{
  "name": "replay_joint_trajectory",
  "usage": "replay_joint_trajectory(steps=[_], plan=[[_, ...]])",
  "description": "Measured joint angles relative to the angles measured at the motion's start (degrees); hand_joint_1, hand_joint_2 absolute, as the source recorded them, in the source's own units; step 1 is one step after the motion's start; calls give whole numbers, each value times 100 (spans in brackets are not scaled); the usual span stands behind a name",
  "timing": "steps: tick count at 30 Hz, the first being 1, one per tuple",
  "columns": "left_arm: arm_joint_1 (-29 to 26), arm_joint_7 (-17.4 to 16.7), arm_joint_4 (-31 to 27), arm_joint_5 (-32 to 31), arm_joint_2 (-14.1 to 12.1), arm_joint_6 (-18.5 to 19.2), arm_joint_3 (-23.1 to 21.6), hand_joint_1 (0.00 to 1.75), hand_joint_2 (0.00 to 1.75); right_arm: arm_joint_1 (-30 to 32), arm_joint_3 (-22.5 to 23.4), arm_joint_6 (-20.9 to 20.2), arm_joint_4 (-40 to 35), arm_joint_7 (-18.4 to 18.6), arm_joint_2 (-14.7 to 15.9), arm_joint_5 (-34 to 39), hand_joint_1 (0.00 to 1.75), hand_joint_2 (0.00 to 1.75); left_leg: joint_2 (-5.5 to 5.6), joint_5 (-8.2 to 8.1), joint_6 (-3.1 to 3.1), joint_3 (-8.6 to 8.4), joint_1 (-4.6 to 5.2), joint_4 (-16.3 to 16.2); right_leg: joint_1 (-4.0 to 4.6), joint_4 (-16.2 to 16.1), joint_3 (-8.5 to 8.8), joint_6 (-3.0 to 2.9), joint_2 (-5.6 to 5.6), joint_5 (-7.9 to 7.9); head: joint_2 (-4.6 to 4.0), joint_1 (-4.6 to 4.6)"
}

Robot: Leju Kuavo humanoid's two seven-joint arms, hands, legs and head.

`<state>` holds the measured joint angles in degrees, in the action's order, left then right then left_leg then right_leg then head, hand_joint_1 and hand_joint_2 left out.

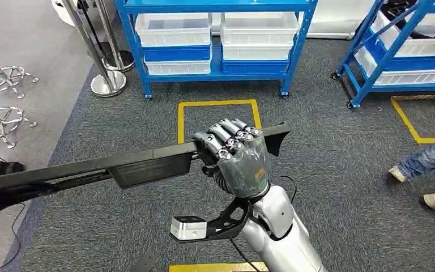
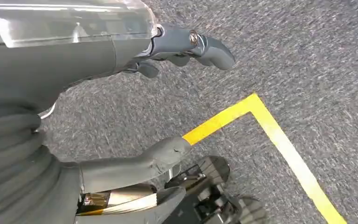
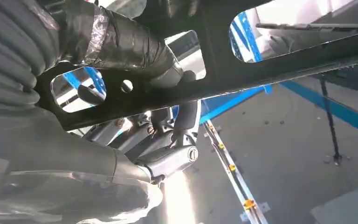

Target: Take the parts from the cabinet and place them on the table.

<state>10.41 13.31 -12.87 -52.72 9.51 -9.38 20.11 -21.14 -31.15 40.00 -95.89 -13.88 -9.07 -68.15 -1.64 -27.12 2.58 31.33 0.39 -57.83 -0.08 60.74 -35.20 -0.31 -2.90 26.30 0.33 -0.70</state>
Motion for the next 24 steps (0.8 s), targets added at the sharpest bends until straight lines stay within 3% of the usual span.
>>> replay_joint_trajectory(steps=[1,4,5,6,7,9,10,11,12,14,15,16,18,20,21,22,24], plan=[[-1,11,0,0,-2,0,0,0,175,-31,-22,0,0,2,7,2,175,175,-19,-30,-47,36,54,-67,55,-85,19,-45,-59,4,0,-2],[-14,39,0,15,-2,-7,7,0,175,-50,-53,0,0,30,40,52,175,175,-157,-27,-110,21,33,-37,60,-80,-10,-94,121,-24,0,0],[-7,48,0,15,-2,-7,7,0,175,-57,-59,0,-2,31,48,52,175,175,-196,-54,-141,24,44,-54,19,-130,7,-138,165,-62,0,-2],[-3,57,0,15,-4,-9,7,0,175,-68,-72,0,-2,31,53,50,175,175,-60,-150,-192,68,13,-176,0,-153,11,-162,196,-85,0,0],[1,61,0,15,-4,-11,9,0,175,-92,-83,0,-2,41,53,50,175,175,44,-369,-223,202,-4,-482,-13,-153,-1,-184,243,-98,0,-4],[-15,61,0,13,-4,-9,9,0,175,-100,-109,0,0,55,55,50,175,175,101,-801,-272,616,-52,-1369,-11,-152,-22,-197,337,-108,0,-2],[-25,61,0,11,-4,-7,9,0,175,-100,-112,0,2,61,68,50,175,175,102,-883,-289,782,-63,-1696,-11,-145,-33,-195,388,-114,0,-4],[-34,61,0,6,-4,-4,9,0,175,-101,-125,0,2,74,85,50,175,175,103,-816,-300,830,-72,-1769,-12,-139,-39,-188,443,-120,0,-2],[-34,61,0,-2,-4,-4,9,0,175,-103,-140,0,2,87,105,50,175,175,104,-649,-297,756,-82,-1589,-13,-134,-42,-178,497,-126,0,-4],[-22,63,0,-2,-4,-4,9,0,175,-112,-153,0,2,116,118,50,175,175,194,-120,-277,323,-108,-681,-15,-118,-39,-161,612,-135,0,-4],[-20,70,0,-2,-4,-4,11,0,175,-125,-155,0,0,127,118,46,175,175,424,41,-266,123,-125,-222,-26,-113,-49,-144,661,-144,0,-2],[-19,76,0,-4,-4,-4,11,0,175,-150,-157,0,0,129,123,37,175,175,590,-30,-252,70,-120,-73,-2,-97,-84,-97,718,-161,0,-2],[-27,94,0,-13,-4,-2,9,0,175,-169,-160,0,-18,131,138,22,175,175,496,-5,-217,79,-81,-72,-53,-120,-134,-13,813,-212,0,-2],[-17,98,0,-22,-2,-2,11,0,175,-169,-160,0,-39,146,160,-9,175,175,398,63,-128,63,-84,-1,-54,-163,-151,80,915,-258,0,-2],[2,107,0,-24,0,-2,11,0,175,-165,-160,2,-59,149,182,-20,175,175,311,116,-70,47,-107,58,-65,-76,-172,74,711,-182,0,-4],[5,111,0,-24,2,-2,11,0,175,-181,-160,2,-76,162,199,-20,175,175,274,130,-44,51,-93,77,-45,135,-282,78,510,10,0,4],[-23,111,0,-26,2,-2,11,0,175,-189,-160,2,-85,175,203,-17,175,175,145,131,-20,68,-68,76,-50,954,-651,94,383,450,0,2]])
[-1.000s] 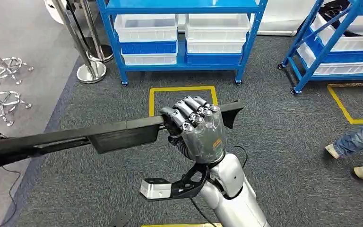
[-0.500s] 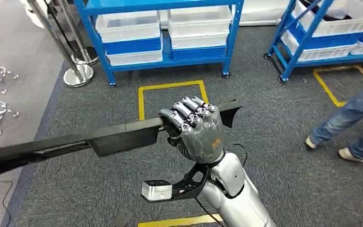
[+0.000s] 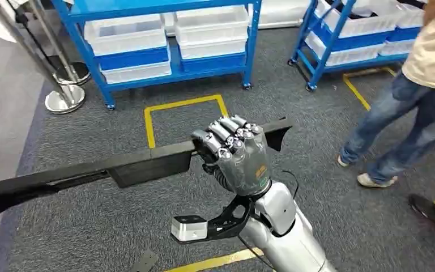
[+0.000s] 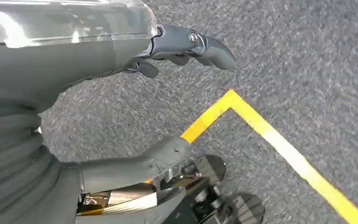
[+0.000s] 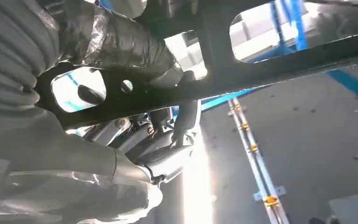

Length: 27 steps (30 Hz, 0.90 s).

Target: Take the parts from the cabinet and place them on the table.

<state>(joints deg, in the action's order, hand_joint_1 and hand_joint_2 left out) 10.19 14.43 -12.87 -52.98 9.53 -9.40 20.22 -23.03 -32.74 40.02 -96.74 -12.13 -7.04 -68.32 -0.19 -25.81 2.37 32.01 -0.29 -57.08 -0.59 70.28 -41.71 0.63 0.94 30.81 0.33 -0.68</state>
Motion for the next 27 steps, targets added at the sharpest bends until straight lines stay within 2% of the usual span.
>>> replay_joint_trajectory(steps=[1,2,3,5,6,7,8,9,11,12,13,14,15,16,17,18,19,20,21,22,23,26,27], plan=[[-15,0,0,0,0,0,0,0,175,4,0,0,2,15,17,0,175,175,-87,-2,4,13,13,-3,-7,422,-193,9,-26,155,0,0],[-22,0,0,0,0,0,0,0,175,8,0,0,2,22,35,0,175,175,-165,-3,5,23,19,-8,-12,591,-262,16,-40,157,0,-2],[-21,4,0,-2,0,0,0,0,175,15,0,0,0,22,54,0,175,175,-226,-6,6,26,23,-12,-13,501,-198,17,-58,57,0,0],[-11,15,0,-4,0,0,0,0,175,15,0,0,-9,22,77,2,175,175,-354,-26,-6,22,24,-37,-11,-262,252,-6,-142,-335,0,0],[-7,15,0,-13,0,0,0,0,175,12,0,0,-15,20,81,11,175,175,-397,-46,-23,19,25,-59,-2,-704,512,-29,-271,-506,0,-2],[-8,15,0,-30,0,0,0,0,175,8,0,0,-35,13,83,22,175,175,-447,-73,-59,31,48,-92,58,-1007,660,-48,-590,-440,0,-2],[-9,15,0,-46,0,0,0,0,175,5,0,0,-48,2,81,24,175,175,-488,-105,-90,52,83,-143,90,-1049,653,-92,-553,-465,0,-7],[-13,18,0,-46,-2,0,0,0,175,6,0,0,-61,0,81,28,175,175,-528,-101,-109,41,79,-132,78,-1039,634,-103,-484,-464,0,-2],[-5,15,0,-57,0,0,0,0,175,8,0,0,-65,-17,92,37,175,175,-682,-118,-159,11,79,-124,97,-1056,621,-163,-347,-478,0,2],[7,15,0,-61,0,0,0,0,175,9,0,0,-85,-31,92,37,175,175,-654,-165,-203,35,68,-143,54,-1091,646,-211,-286,-510,0,-4],[19,15,0,-61,2,0,0,0,175,0,0,0,-94,-42,98,37,175,175,-405,-286,-245,56,39,-280,42,-1095,642,-223,-235,-517,0,-2],[16,13,0,-61,0,0,0,0,175,-2,0,-2,-98,-44,98,37,175,175,-217,-511,-267,192,24,-625,31,-1094,638,-242,-179,-523,0,-9],[7,9,0,-61,0,0,0,0,175,0,0,-2,-101,-44,98,39,175,175,-121,-735,-290,399,6,-1080,30,-1094,635,-258,-109,-532,0,-2],[-11,-4,0,-59,0,0,0,0,175,1,0,-2,-101,-44,98,50,175,175,-82,-892,-301,595,0,-1487,34,-1090,628,-261,-32,-533,0,-4],[-25,-15,0,-57,0,0,0,0,175,5,0,-2,-101,-46,101,59,175,175,-60,-959,-305,745,-1,-1777,39,-1083,621,-265,45,-536,0,-4],[-31,-26,0,-57,0,0,0,0,175,14,0,-2,-101,-46,105,70,175,175,-43,-888,-295,788,-1,-1821,41,-1076,618,-264,128,-538,0,-4],[-25,-28,0,-61,0,0,0,0,175,17,0,-2,-103,-46,105,72,175,175,-27,-689,-274,703,0,-1603,43,-1067,620,-263,207,-539,0,-4],[-13,-28,0,-61,0,4,0,0,175,17,0,-2,-105,-48,105,72,175,175,9,-410,-243,507,2,-1170,44,-1059,626,-260,286,-540,0,-4],[-2,-28,0,-61,0,4,0,0,175,15,0,-2,-109,-48,107,79,175,175,98,-158,-211,290,3,-696,43,-1056,632,-258,350,-542,0,-4],[6,-28,0,-63,0,7,0,0,175,16,0,-2,-127,-48,105,85,175,175,367,-64,-166,102,3,-241,30,-1059,626,-244,415,-550,0,-4],[7,-33,0,-63,-9,7,0,0,175,1,0,-2,-136,-50,107,96,175,175,493,-89,-156,59,-8,-144,42,-1050,592,-203,472,-569,0,-2],[16,-48,0,-66,-7,9,0,0,175,5,0,-2,-138,-48,111,118,175,175,357,-74,-131,49,40,-127,-30,-1099,543,-85,634,-640,0,-7],[29,-48,0,-74,6,9,0,0,175,5,0,0,-153,-48,116,118,175,175,277,-4,-79,14,-15,-18,5,-1126,535,-38,666,-657,0,-4]])
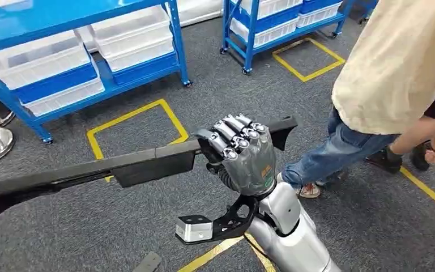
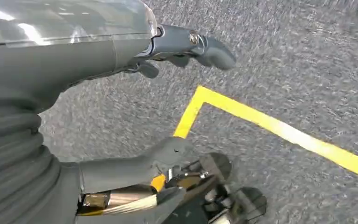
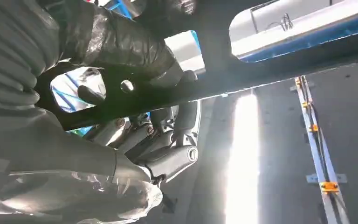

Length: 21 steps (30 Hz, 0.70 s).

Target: Take the parts from the cabinet and place them on the table.

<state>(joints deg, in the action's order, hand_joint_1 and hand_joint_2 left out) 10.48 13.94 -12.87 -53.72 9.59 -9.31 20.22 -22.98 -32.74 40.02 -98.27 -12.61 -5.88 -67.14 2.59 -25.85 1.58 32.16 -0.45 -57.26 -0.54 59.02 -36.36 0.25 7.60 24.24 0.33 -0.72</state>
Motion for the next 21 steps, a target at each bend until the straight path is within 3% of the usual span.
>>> replay_joint_trajectory(steps=[1,2,3,5,6,7,9,10,11,12,15,16,17,18,20,21], plan=[[14,-2,0,-16,-4,0,0,0,175,2,0,0,-15,-2,9,2,175,175,-94,46,24,-33,-10,78,0,75,-11,-5,-272,80,0,2],[15,-2,0,-22,-4,0,2,0,175,-17,0,0,-31,-2,11,4,175,175,-145,59,58,-36,-3,102,20,313,-129,6,-515,284,0,4],[10,-2,0,-22,-4,0,2,0,175,-25,0,0,-39,0,11,9,175,175,-215,59,59,-28,1,100,16,706,-312,21,-621,508,0,2],[-14,-4,0,-24,-4,11,2,0,175,-10,0,0,-39,-2,22,11,175,175,-377,50,67,-9,5,89,0,1553,-712,62,-697,866,0,4],[-18,-4,0,-24,-4,13,2,0,175,-2,0,0,-39,-2,28,11,175,175,-455,47,63,5,5,78,-13,1734,-798,81,-705,876,0,2],[-16,-4,0,-27,0,15,2,0,175,1,0,0,-39,-2,37,11,175,175,-527,39,54,14,3,65,-29,1637,-735,98,-726,758,0,4],[-3,-4,0,-31,5,22,2,0,175,-3,0,0,-42,-2,44,9,175,175,-661,3,17,12,-9,21,-47,812,-256,117,-841,325,0,2],[4,-4,0,-33,5,26,2,0,175,-7,0,0,-46,-2,44,9,175,175,-717,-27,-14,11,-12,-21,-47,305,43,115,-1005,139,0,4],[8,-9,0,-37,0,26,2,0,175,-20,0,0,-48,0,44,11,175,175,-756,-63,-63,29,32,-64,13,85,139,91,-1285,245,0,4],[14,-13,0,-40,0,26,2,0,175,-19,0,0,-48,-2,44,11,175,175,-793,-95,-89,36,46,-113,3,82,118,17,-1171,201,0,-5],[18,-13,0,-42,0,24,2,0,175,-18,0,0,-46,4,48,22,175,175,-960,-114,-169,-10,33,-96,36,96,89,-78,-978,209,0,2],[31,-13,0,-42,3,24,2,0,175,-19,0,0,-50,4,46,22,175,175,-894,-167,-225,20,10,-127,-3,69,103,-127,-913,179,0,-2],[42,-13,0,-44,3,24,2,0,175,-25,0,0,-59,2,48,22,175,175,-593,-313,-256,57,-17,-290,-13,68,98,-143,-863,171,0,0],[45,-13,0,-44,3,24,2,0,175,-28,0,-2,-59,4,46,22,175,175,-426,-532,-264,196,-22,-627,-16,68,92,-165,-817,164,0,-2],[18,-13,0,-40,3,31,2,0,175,-27,0,-2,-61,4,44,20,175,175,-322,-944,-278,630,-20,-1564,0,71,85,-185,-667,159,0,-2],[1,-13,0,-33,3,33,2,0,175,-23,0,-2,-61,4,46,2,175,175,-318,-990,-269,787,-20,-1861,13,74,85,-190,-587,155,0,-2]])
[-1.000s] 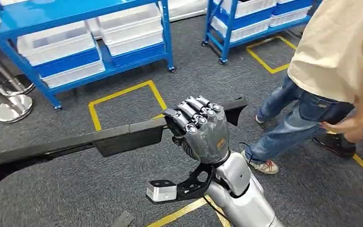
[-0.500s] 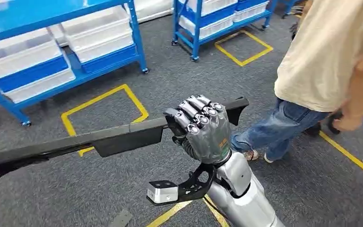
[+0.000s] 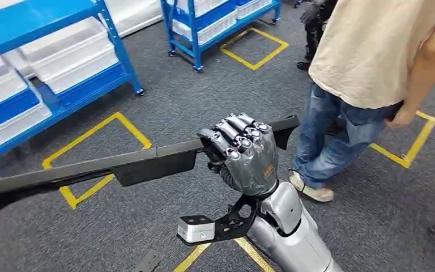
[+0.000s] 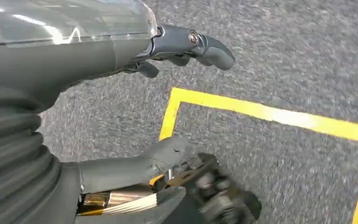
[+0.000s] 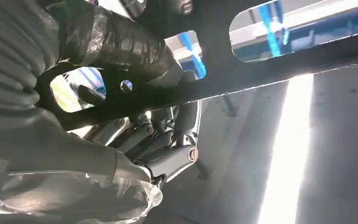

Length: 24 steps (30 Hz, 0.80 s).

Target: Take the parts from the cabinet and place them on the table.

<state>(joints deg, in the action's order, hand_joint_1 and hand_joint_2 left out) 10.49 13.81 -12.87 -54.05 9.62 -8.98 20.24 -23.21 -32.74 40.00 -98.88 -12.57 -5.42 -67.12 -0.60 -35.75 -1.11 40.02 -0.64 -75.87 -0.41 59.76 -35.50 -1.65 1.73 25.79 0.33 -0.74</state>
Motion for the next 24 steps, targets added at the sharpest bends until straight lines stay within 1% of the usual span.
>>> replay_joint_trajectory(steps=[1,2,3,4,5,6,7,8,9,10,11,12,13,14,15,16,17,18,19,20,21,22,24], plan=[[-11,-4,0,4,0,0,0,0,175,4,0,0,0,0,0,-4,175,175,2,93,21,28,0,-15,8,2,2,-3,82,-2,0,0],[-8,-4,0,7,0,0,0,0,175,3,0,0,0,0,0,-4,175,175,14,315,55,-61,4,237,20,9,4,-2,169,-2,0,0],[0,-4,0,9,0,0,0,0,175,2,0,0,0,0,0,-2,175,175,55,605,103,-259,11,697,26,13,13,-2,253,-2,0,0],[6,-4,0,9,-2,0,0,0,175,2,0,0,-2,0,0,-4,175,175,203,892,163,-494,28,1245,27,12,20,-1,326,-3,0,0],[5,-4,0,11,-17,-2,0,0,175,4,0,0,-2,0,0,-11,175,175,498,942,230,-634,28,1604,1,10,16,7,371,-8,0,2],[-3,2,0,20,-26,-4,7,0,175,-4,0,0,-2,7,2,-17,175,175,624,941,260,-693,14,1686,11,18,-18,40,439,-26,0,2],[0,9,0,33,-26,-4,9,0,175,6,0,0,-2,13,-2,-20,175,175,567,930,260,-710,47,1730,-43,16,-53,75,506,-45,0,-4],[-7,11,0,48,-26,0,15,0,175,9,0,0,-9,15,0,-32,175,175,516,930,266,-702,64,1727,-68,-1,-73,115,564,-70,0,4],[-7,13,0,50,-22,0,20,0,175,13,0,0,-15,17,0,-52,175,175,456,940,274,-716,66,1755,-73,-38,-76,160,638,-100,0,-2],[2,24,0,48,2,0,20,0,175,12,0,2,-37,15,2,-74,175,175,357,1011,290,-762,-13,1916,-7,-50,-70,205,688,-104,0,2],[20,26,0,57,-4,-2,24,0,175,23,0,2,-50,15,9,-83,175,175,265,1051,287,-816,-5,1987,15,20,-104,214,356,-25,0,4],[36,41,0,57,2,-2,33,0,175,9,0,2,-68,22,15,-87,175,175,204,1067,328,-831,5,2018,19,238,-197,234,82,152,0,39],[29,44,0,59,4,-2,35,0,175,2,0,4,-74,33,15,-92,175,175,120,1064,342,-825,18,2015,4,632,-380,253,-60,380,0,31],[7,48,0,59,7,-2,39,0,175,14,0,2,-79,53,15,-105,175,175,37,1056,338,-822,20,1999,-15,1054,-572,274,-119,566,0,33],[-16,50,0,61,7,-2,44,0,175,31,0,2,-79,61,24,-109,175,175,-53,1042,336,-816,20,1987,-32,1358,-719,297,-132,666,0,35],[-26,50,0,61,7,0,48,0,175,41,0,2,-79,66,37,-116,175,175,-142,1032,332,-803,18,1967,-52,1485,-784,322,-145,645,0,33],[-25,52,0,61,7,-2,50,0,175,49,0,2,-79,66,46,-118,175,175,-220,1014,316,-789,8,1932,-75,1337,-709,350,-165,494,0,35],[-18,57,0,61,20,0,52,0,175,48,0,2,-79,66,52,-118,175,175,-284,988,293,-775,0,1890,-96,1002,-519,375,-204,281,0,33],[-8,59,0,61,24,0,55,0,175,48,0,2,-79,66,52,-120,175,175,-344,951,267,-768,-14,1834,-110,511,-239,392,-298,50,0,35],[-3,61,0,61,35,0,59,0,175,47,0,2,-85,66,52,-120,175,175,-407,903,225,-761,-19,1760,-109,70,-28,392,-491,14,0,35],[8,61,0,61,26,-2,68,0,175,50,0,2,-87,66,55,-120,175,175,-436,866,178,-738,37,1726,-40,105,-30,318,-631,76,0,35],[7,72,0,59,33,-2,79,0,175,55,0,2,-116,68,52,-131,175,175,-483,831,144,-745,45,1696,-66,103,-50,247,-526,55,0,24],[9,98,0,48,31,-2,79,0,175,69,0,2,-131,66,52,-188,175,175,-583,830,88,-791,24,1720,-33,102,-65,182,-401,56,0,26]])
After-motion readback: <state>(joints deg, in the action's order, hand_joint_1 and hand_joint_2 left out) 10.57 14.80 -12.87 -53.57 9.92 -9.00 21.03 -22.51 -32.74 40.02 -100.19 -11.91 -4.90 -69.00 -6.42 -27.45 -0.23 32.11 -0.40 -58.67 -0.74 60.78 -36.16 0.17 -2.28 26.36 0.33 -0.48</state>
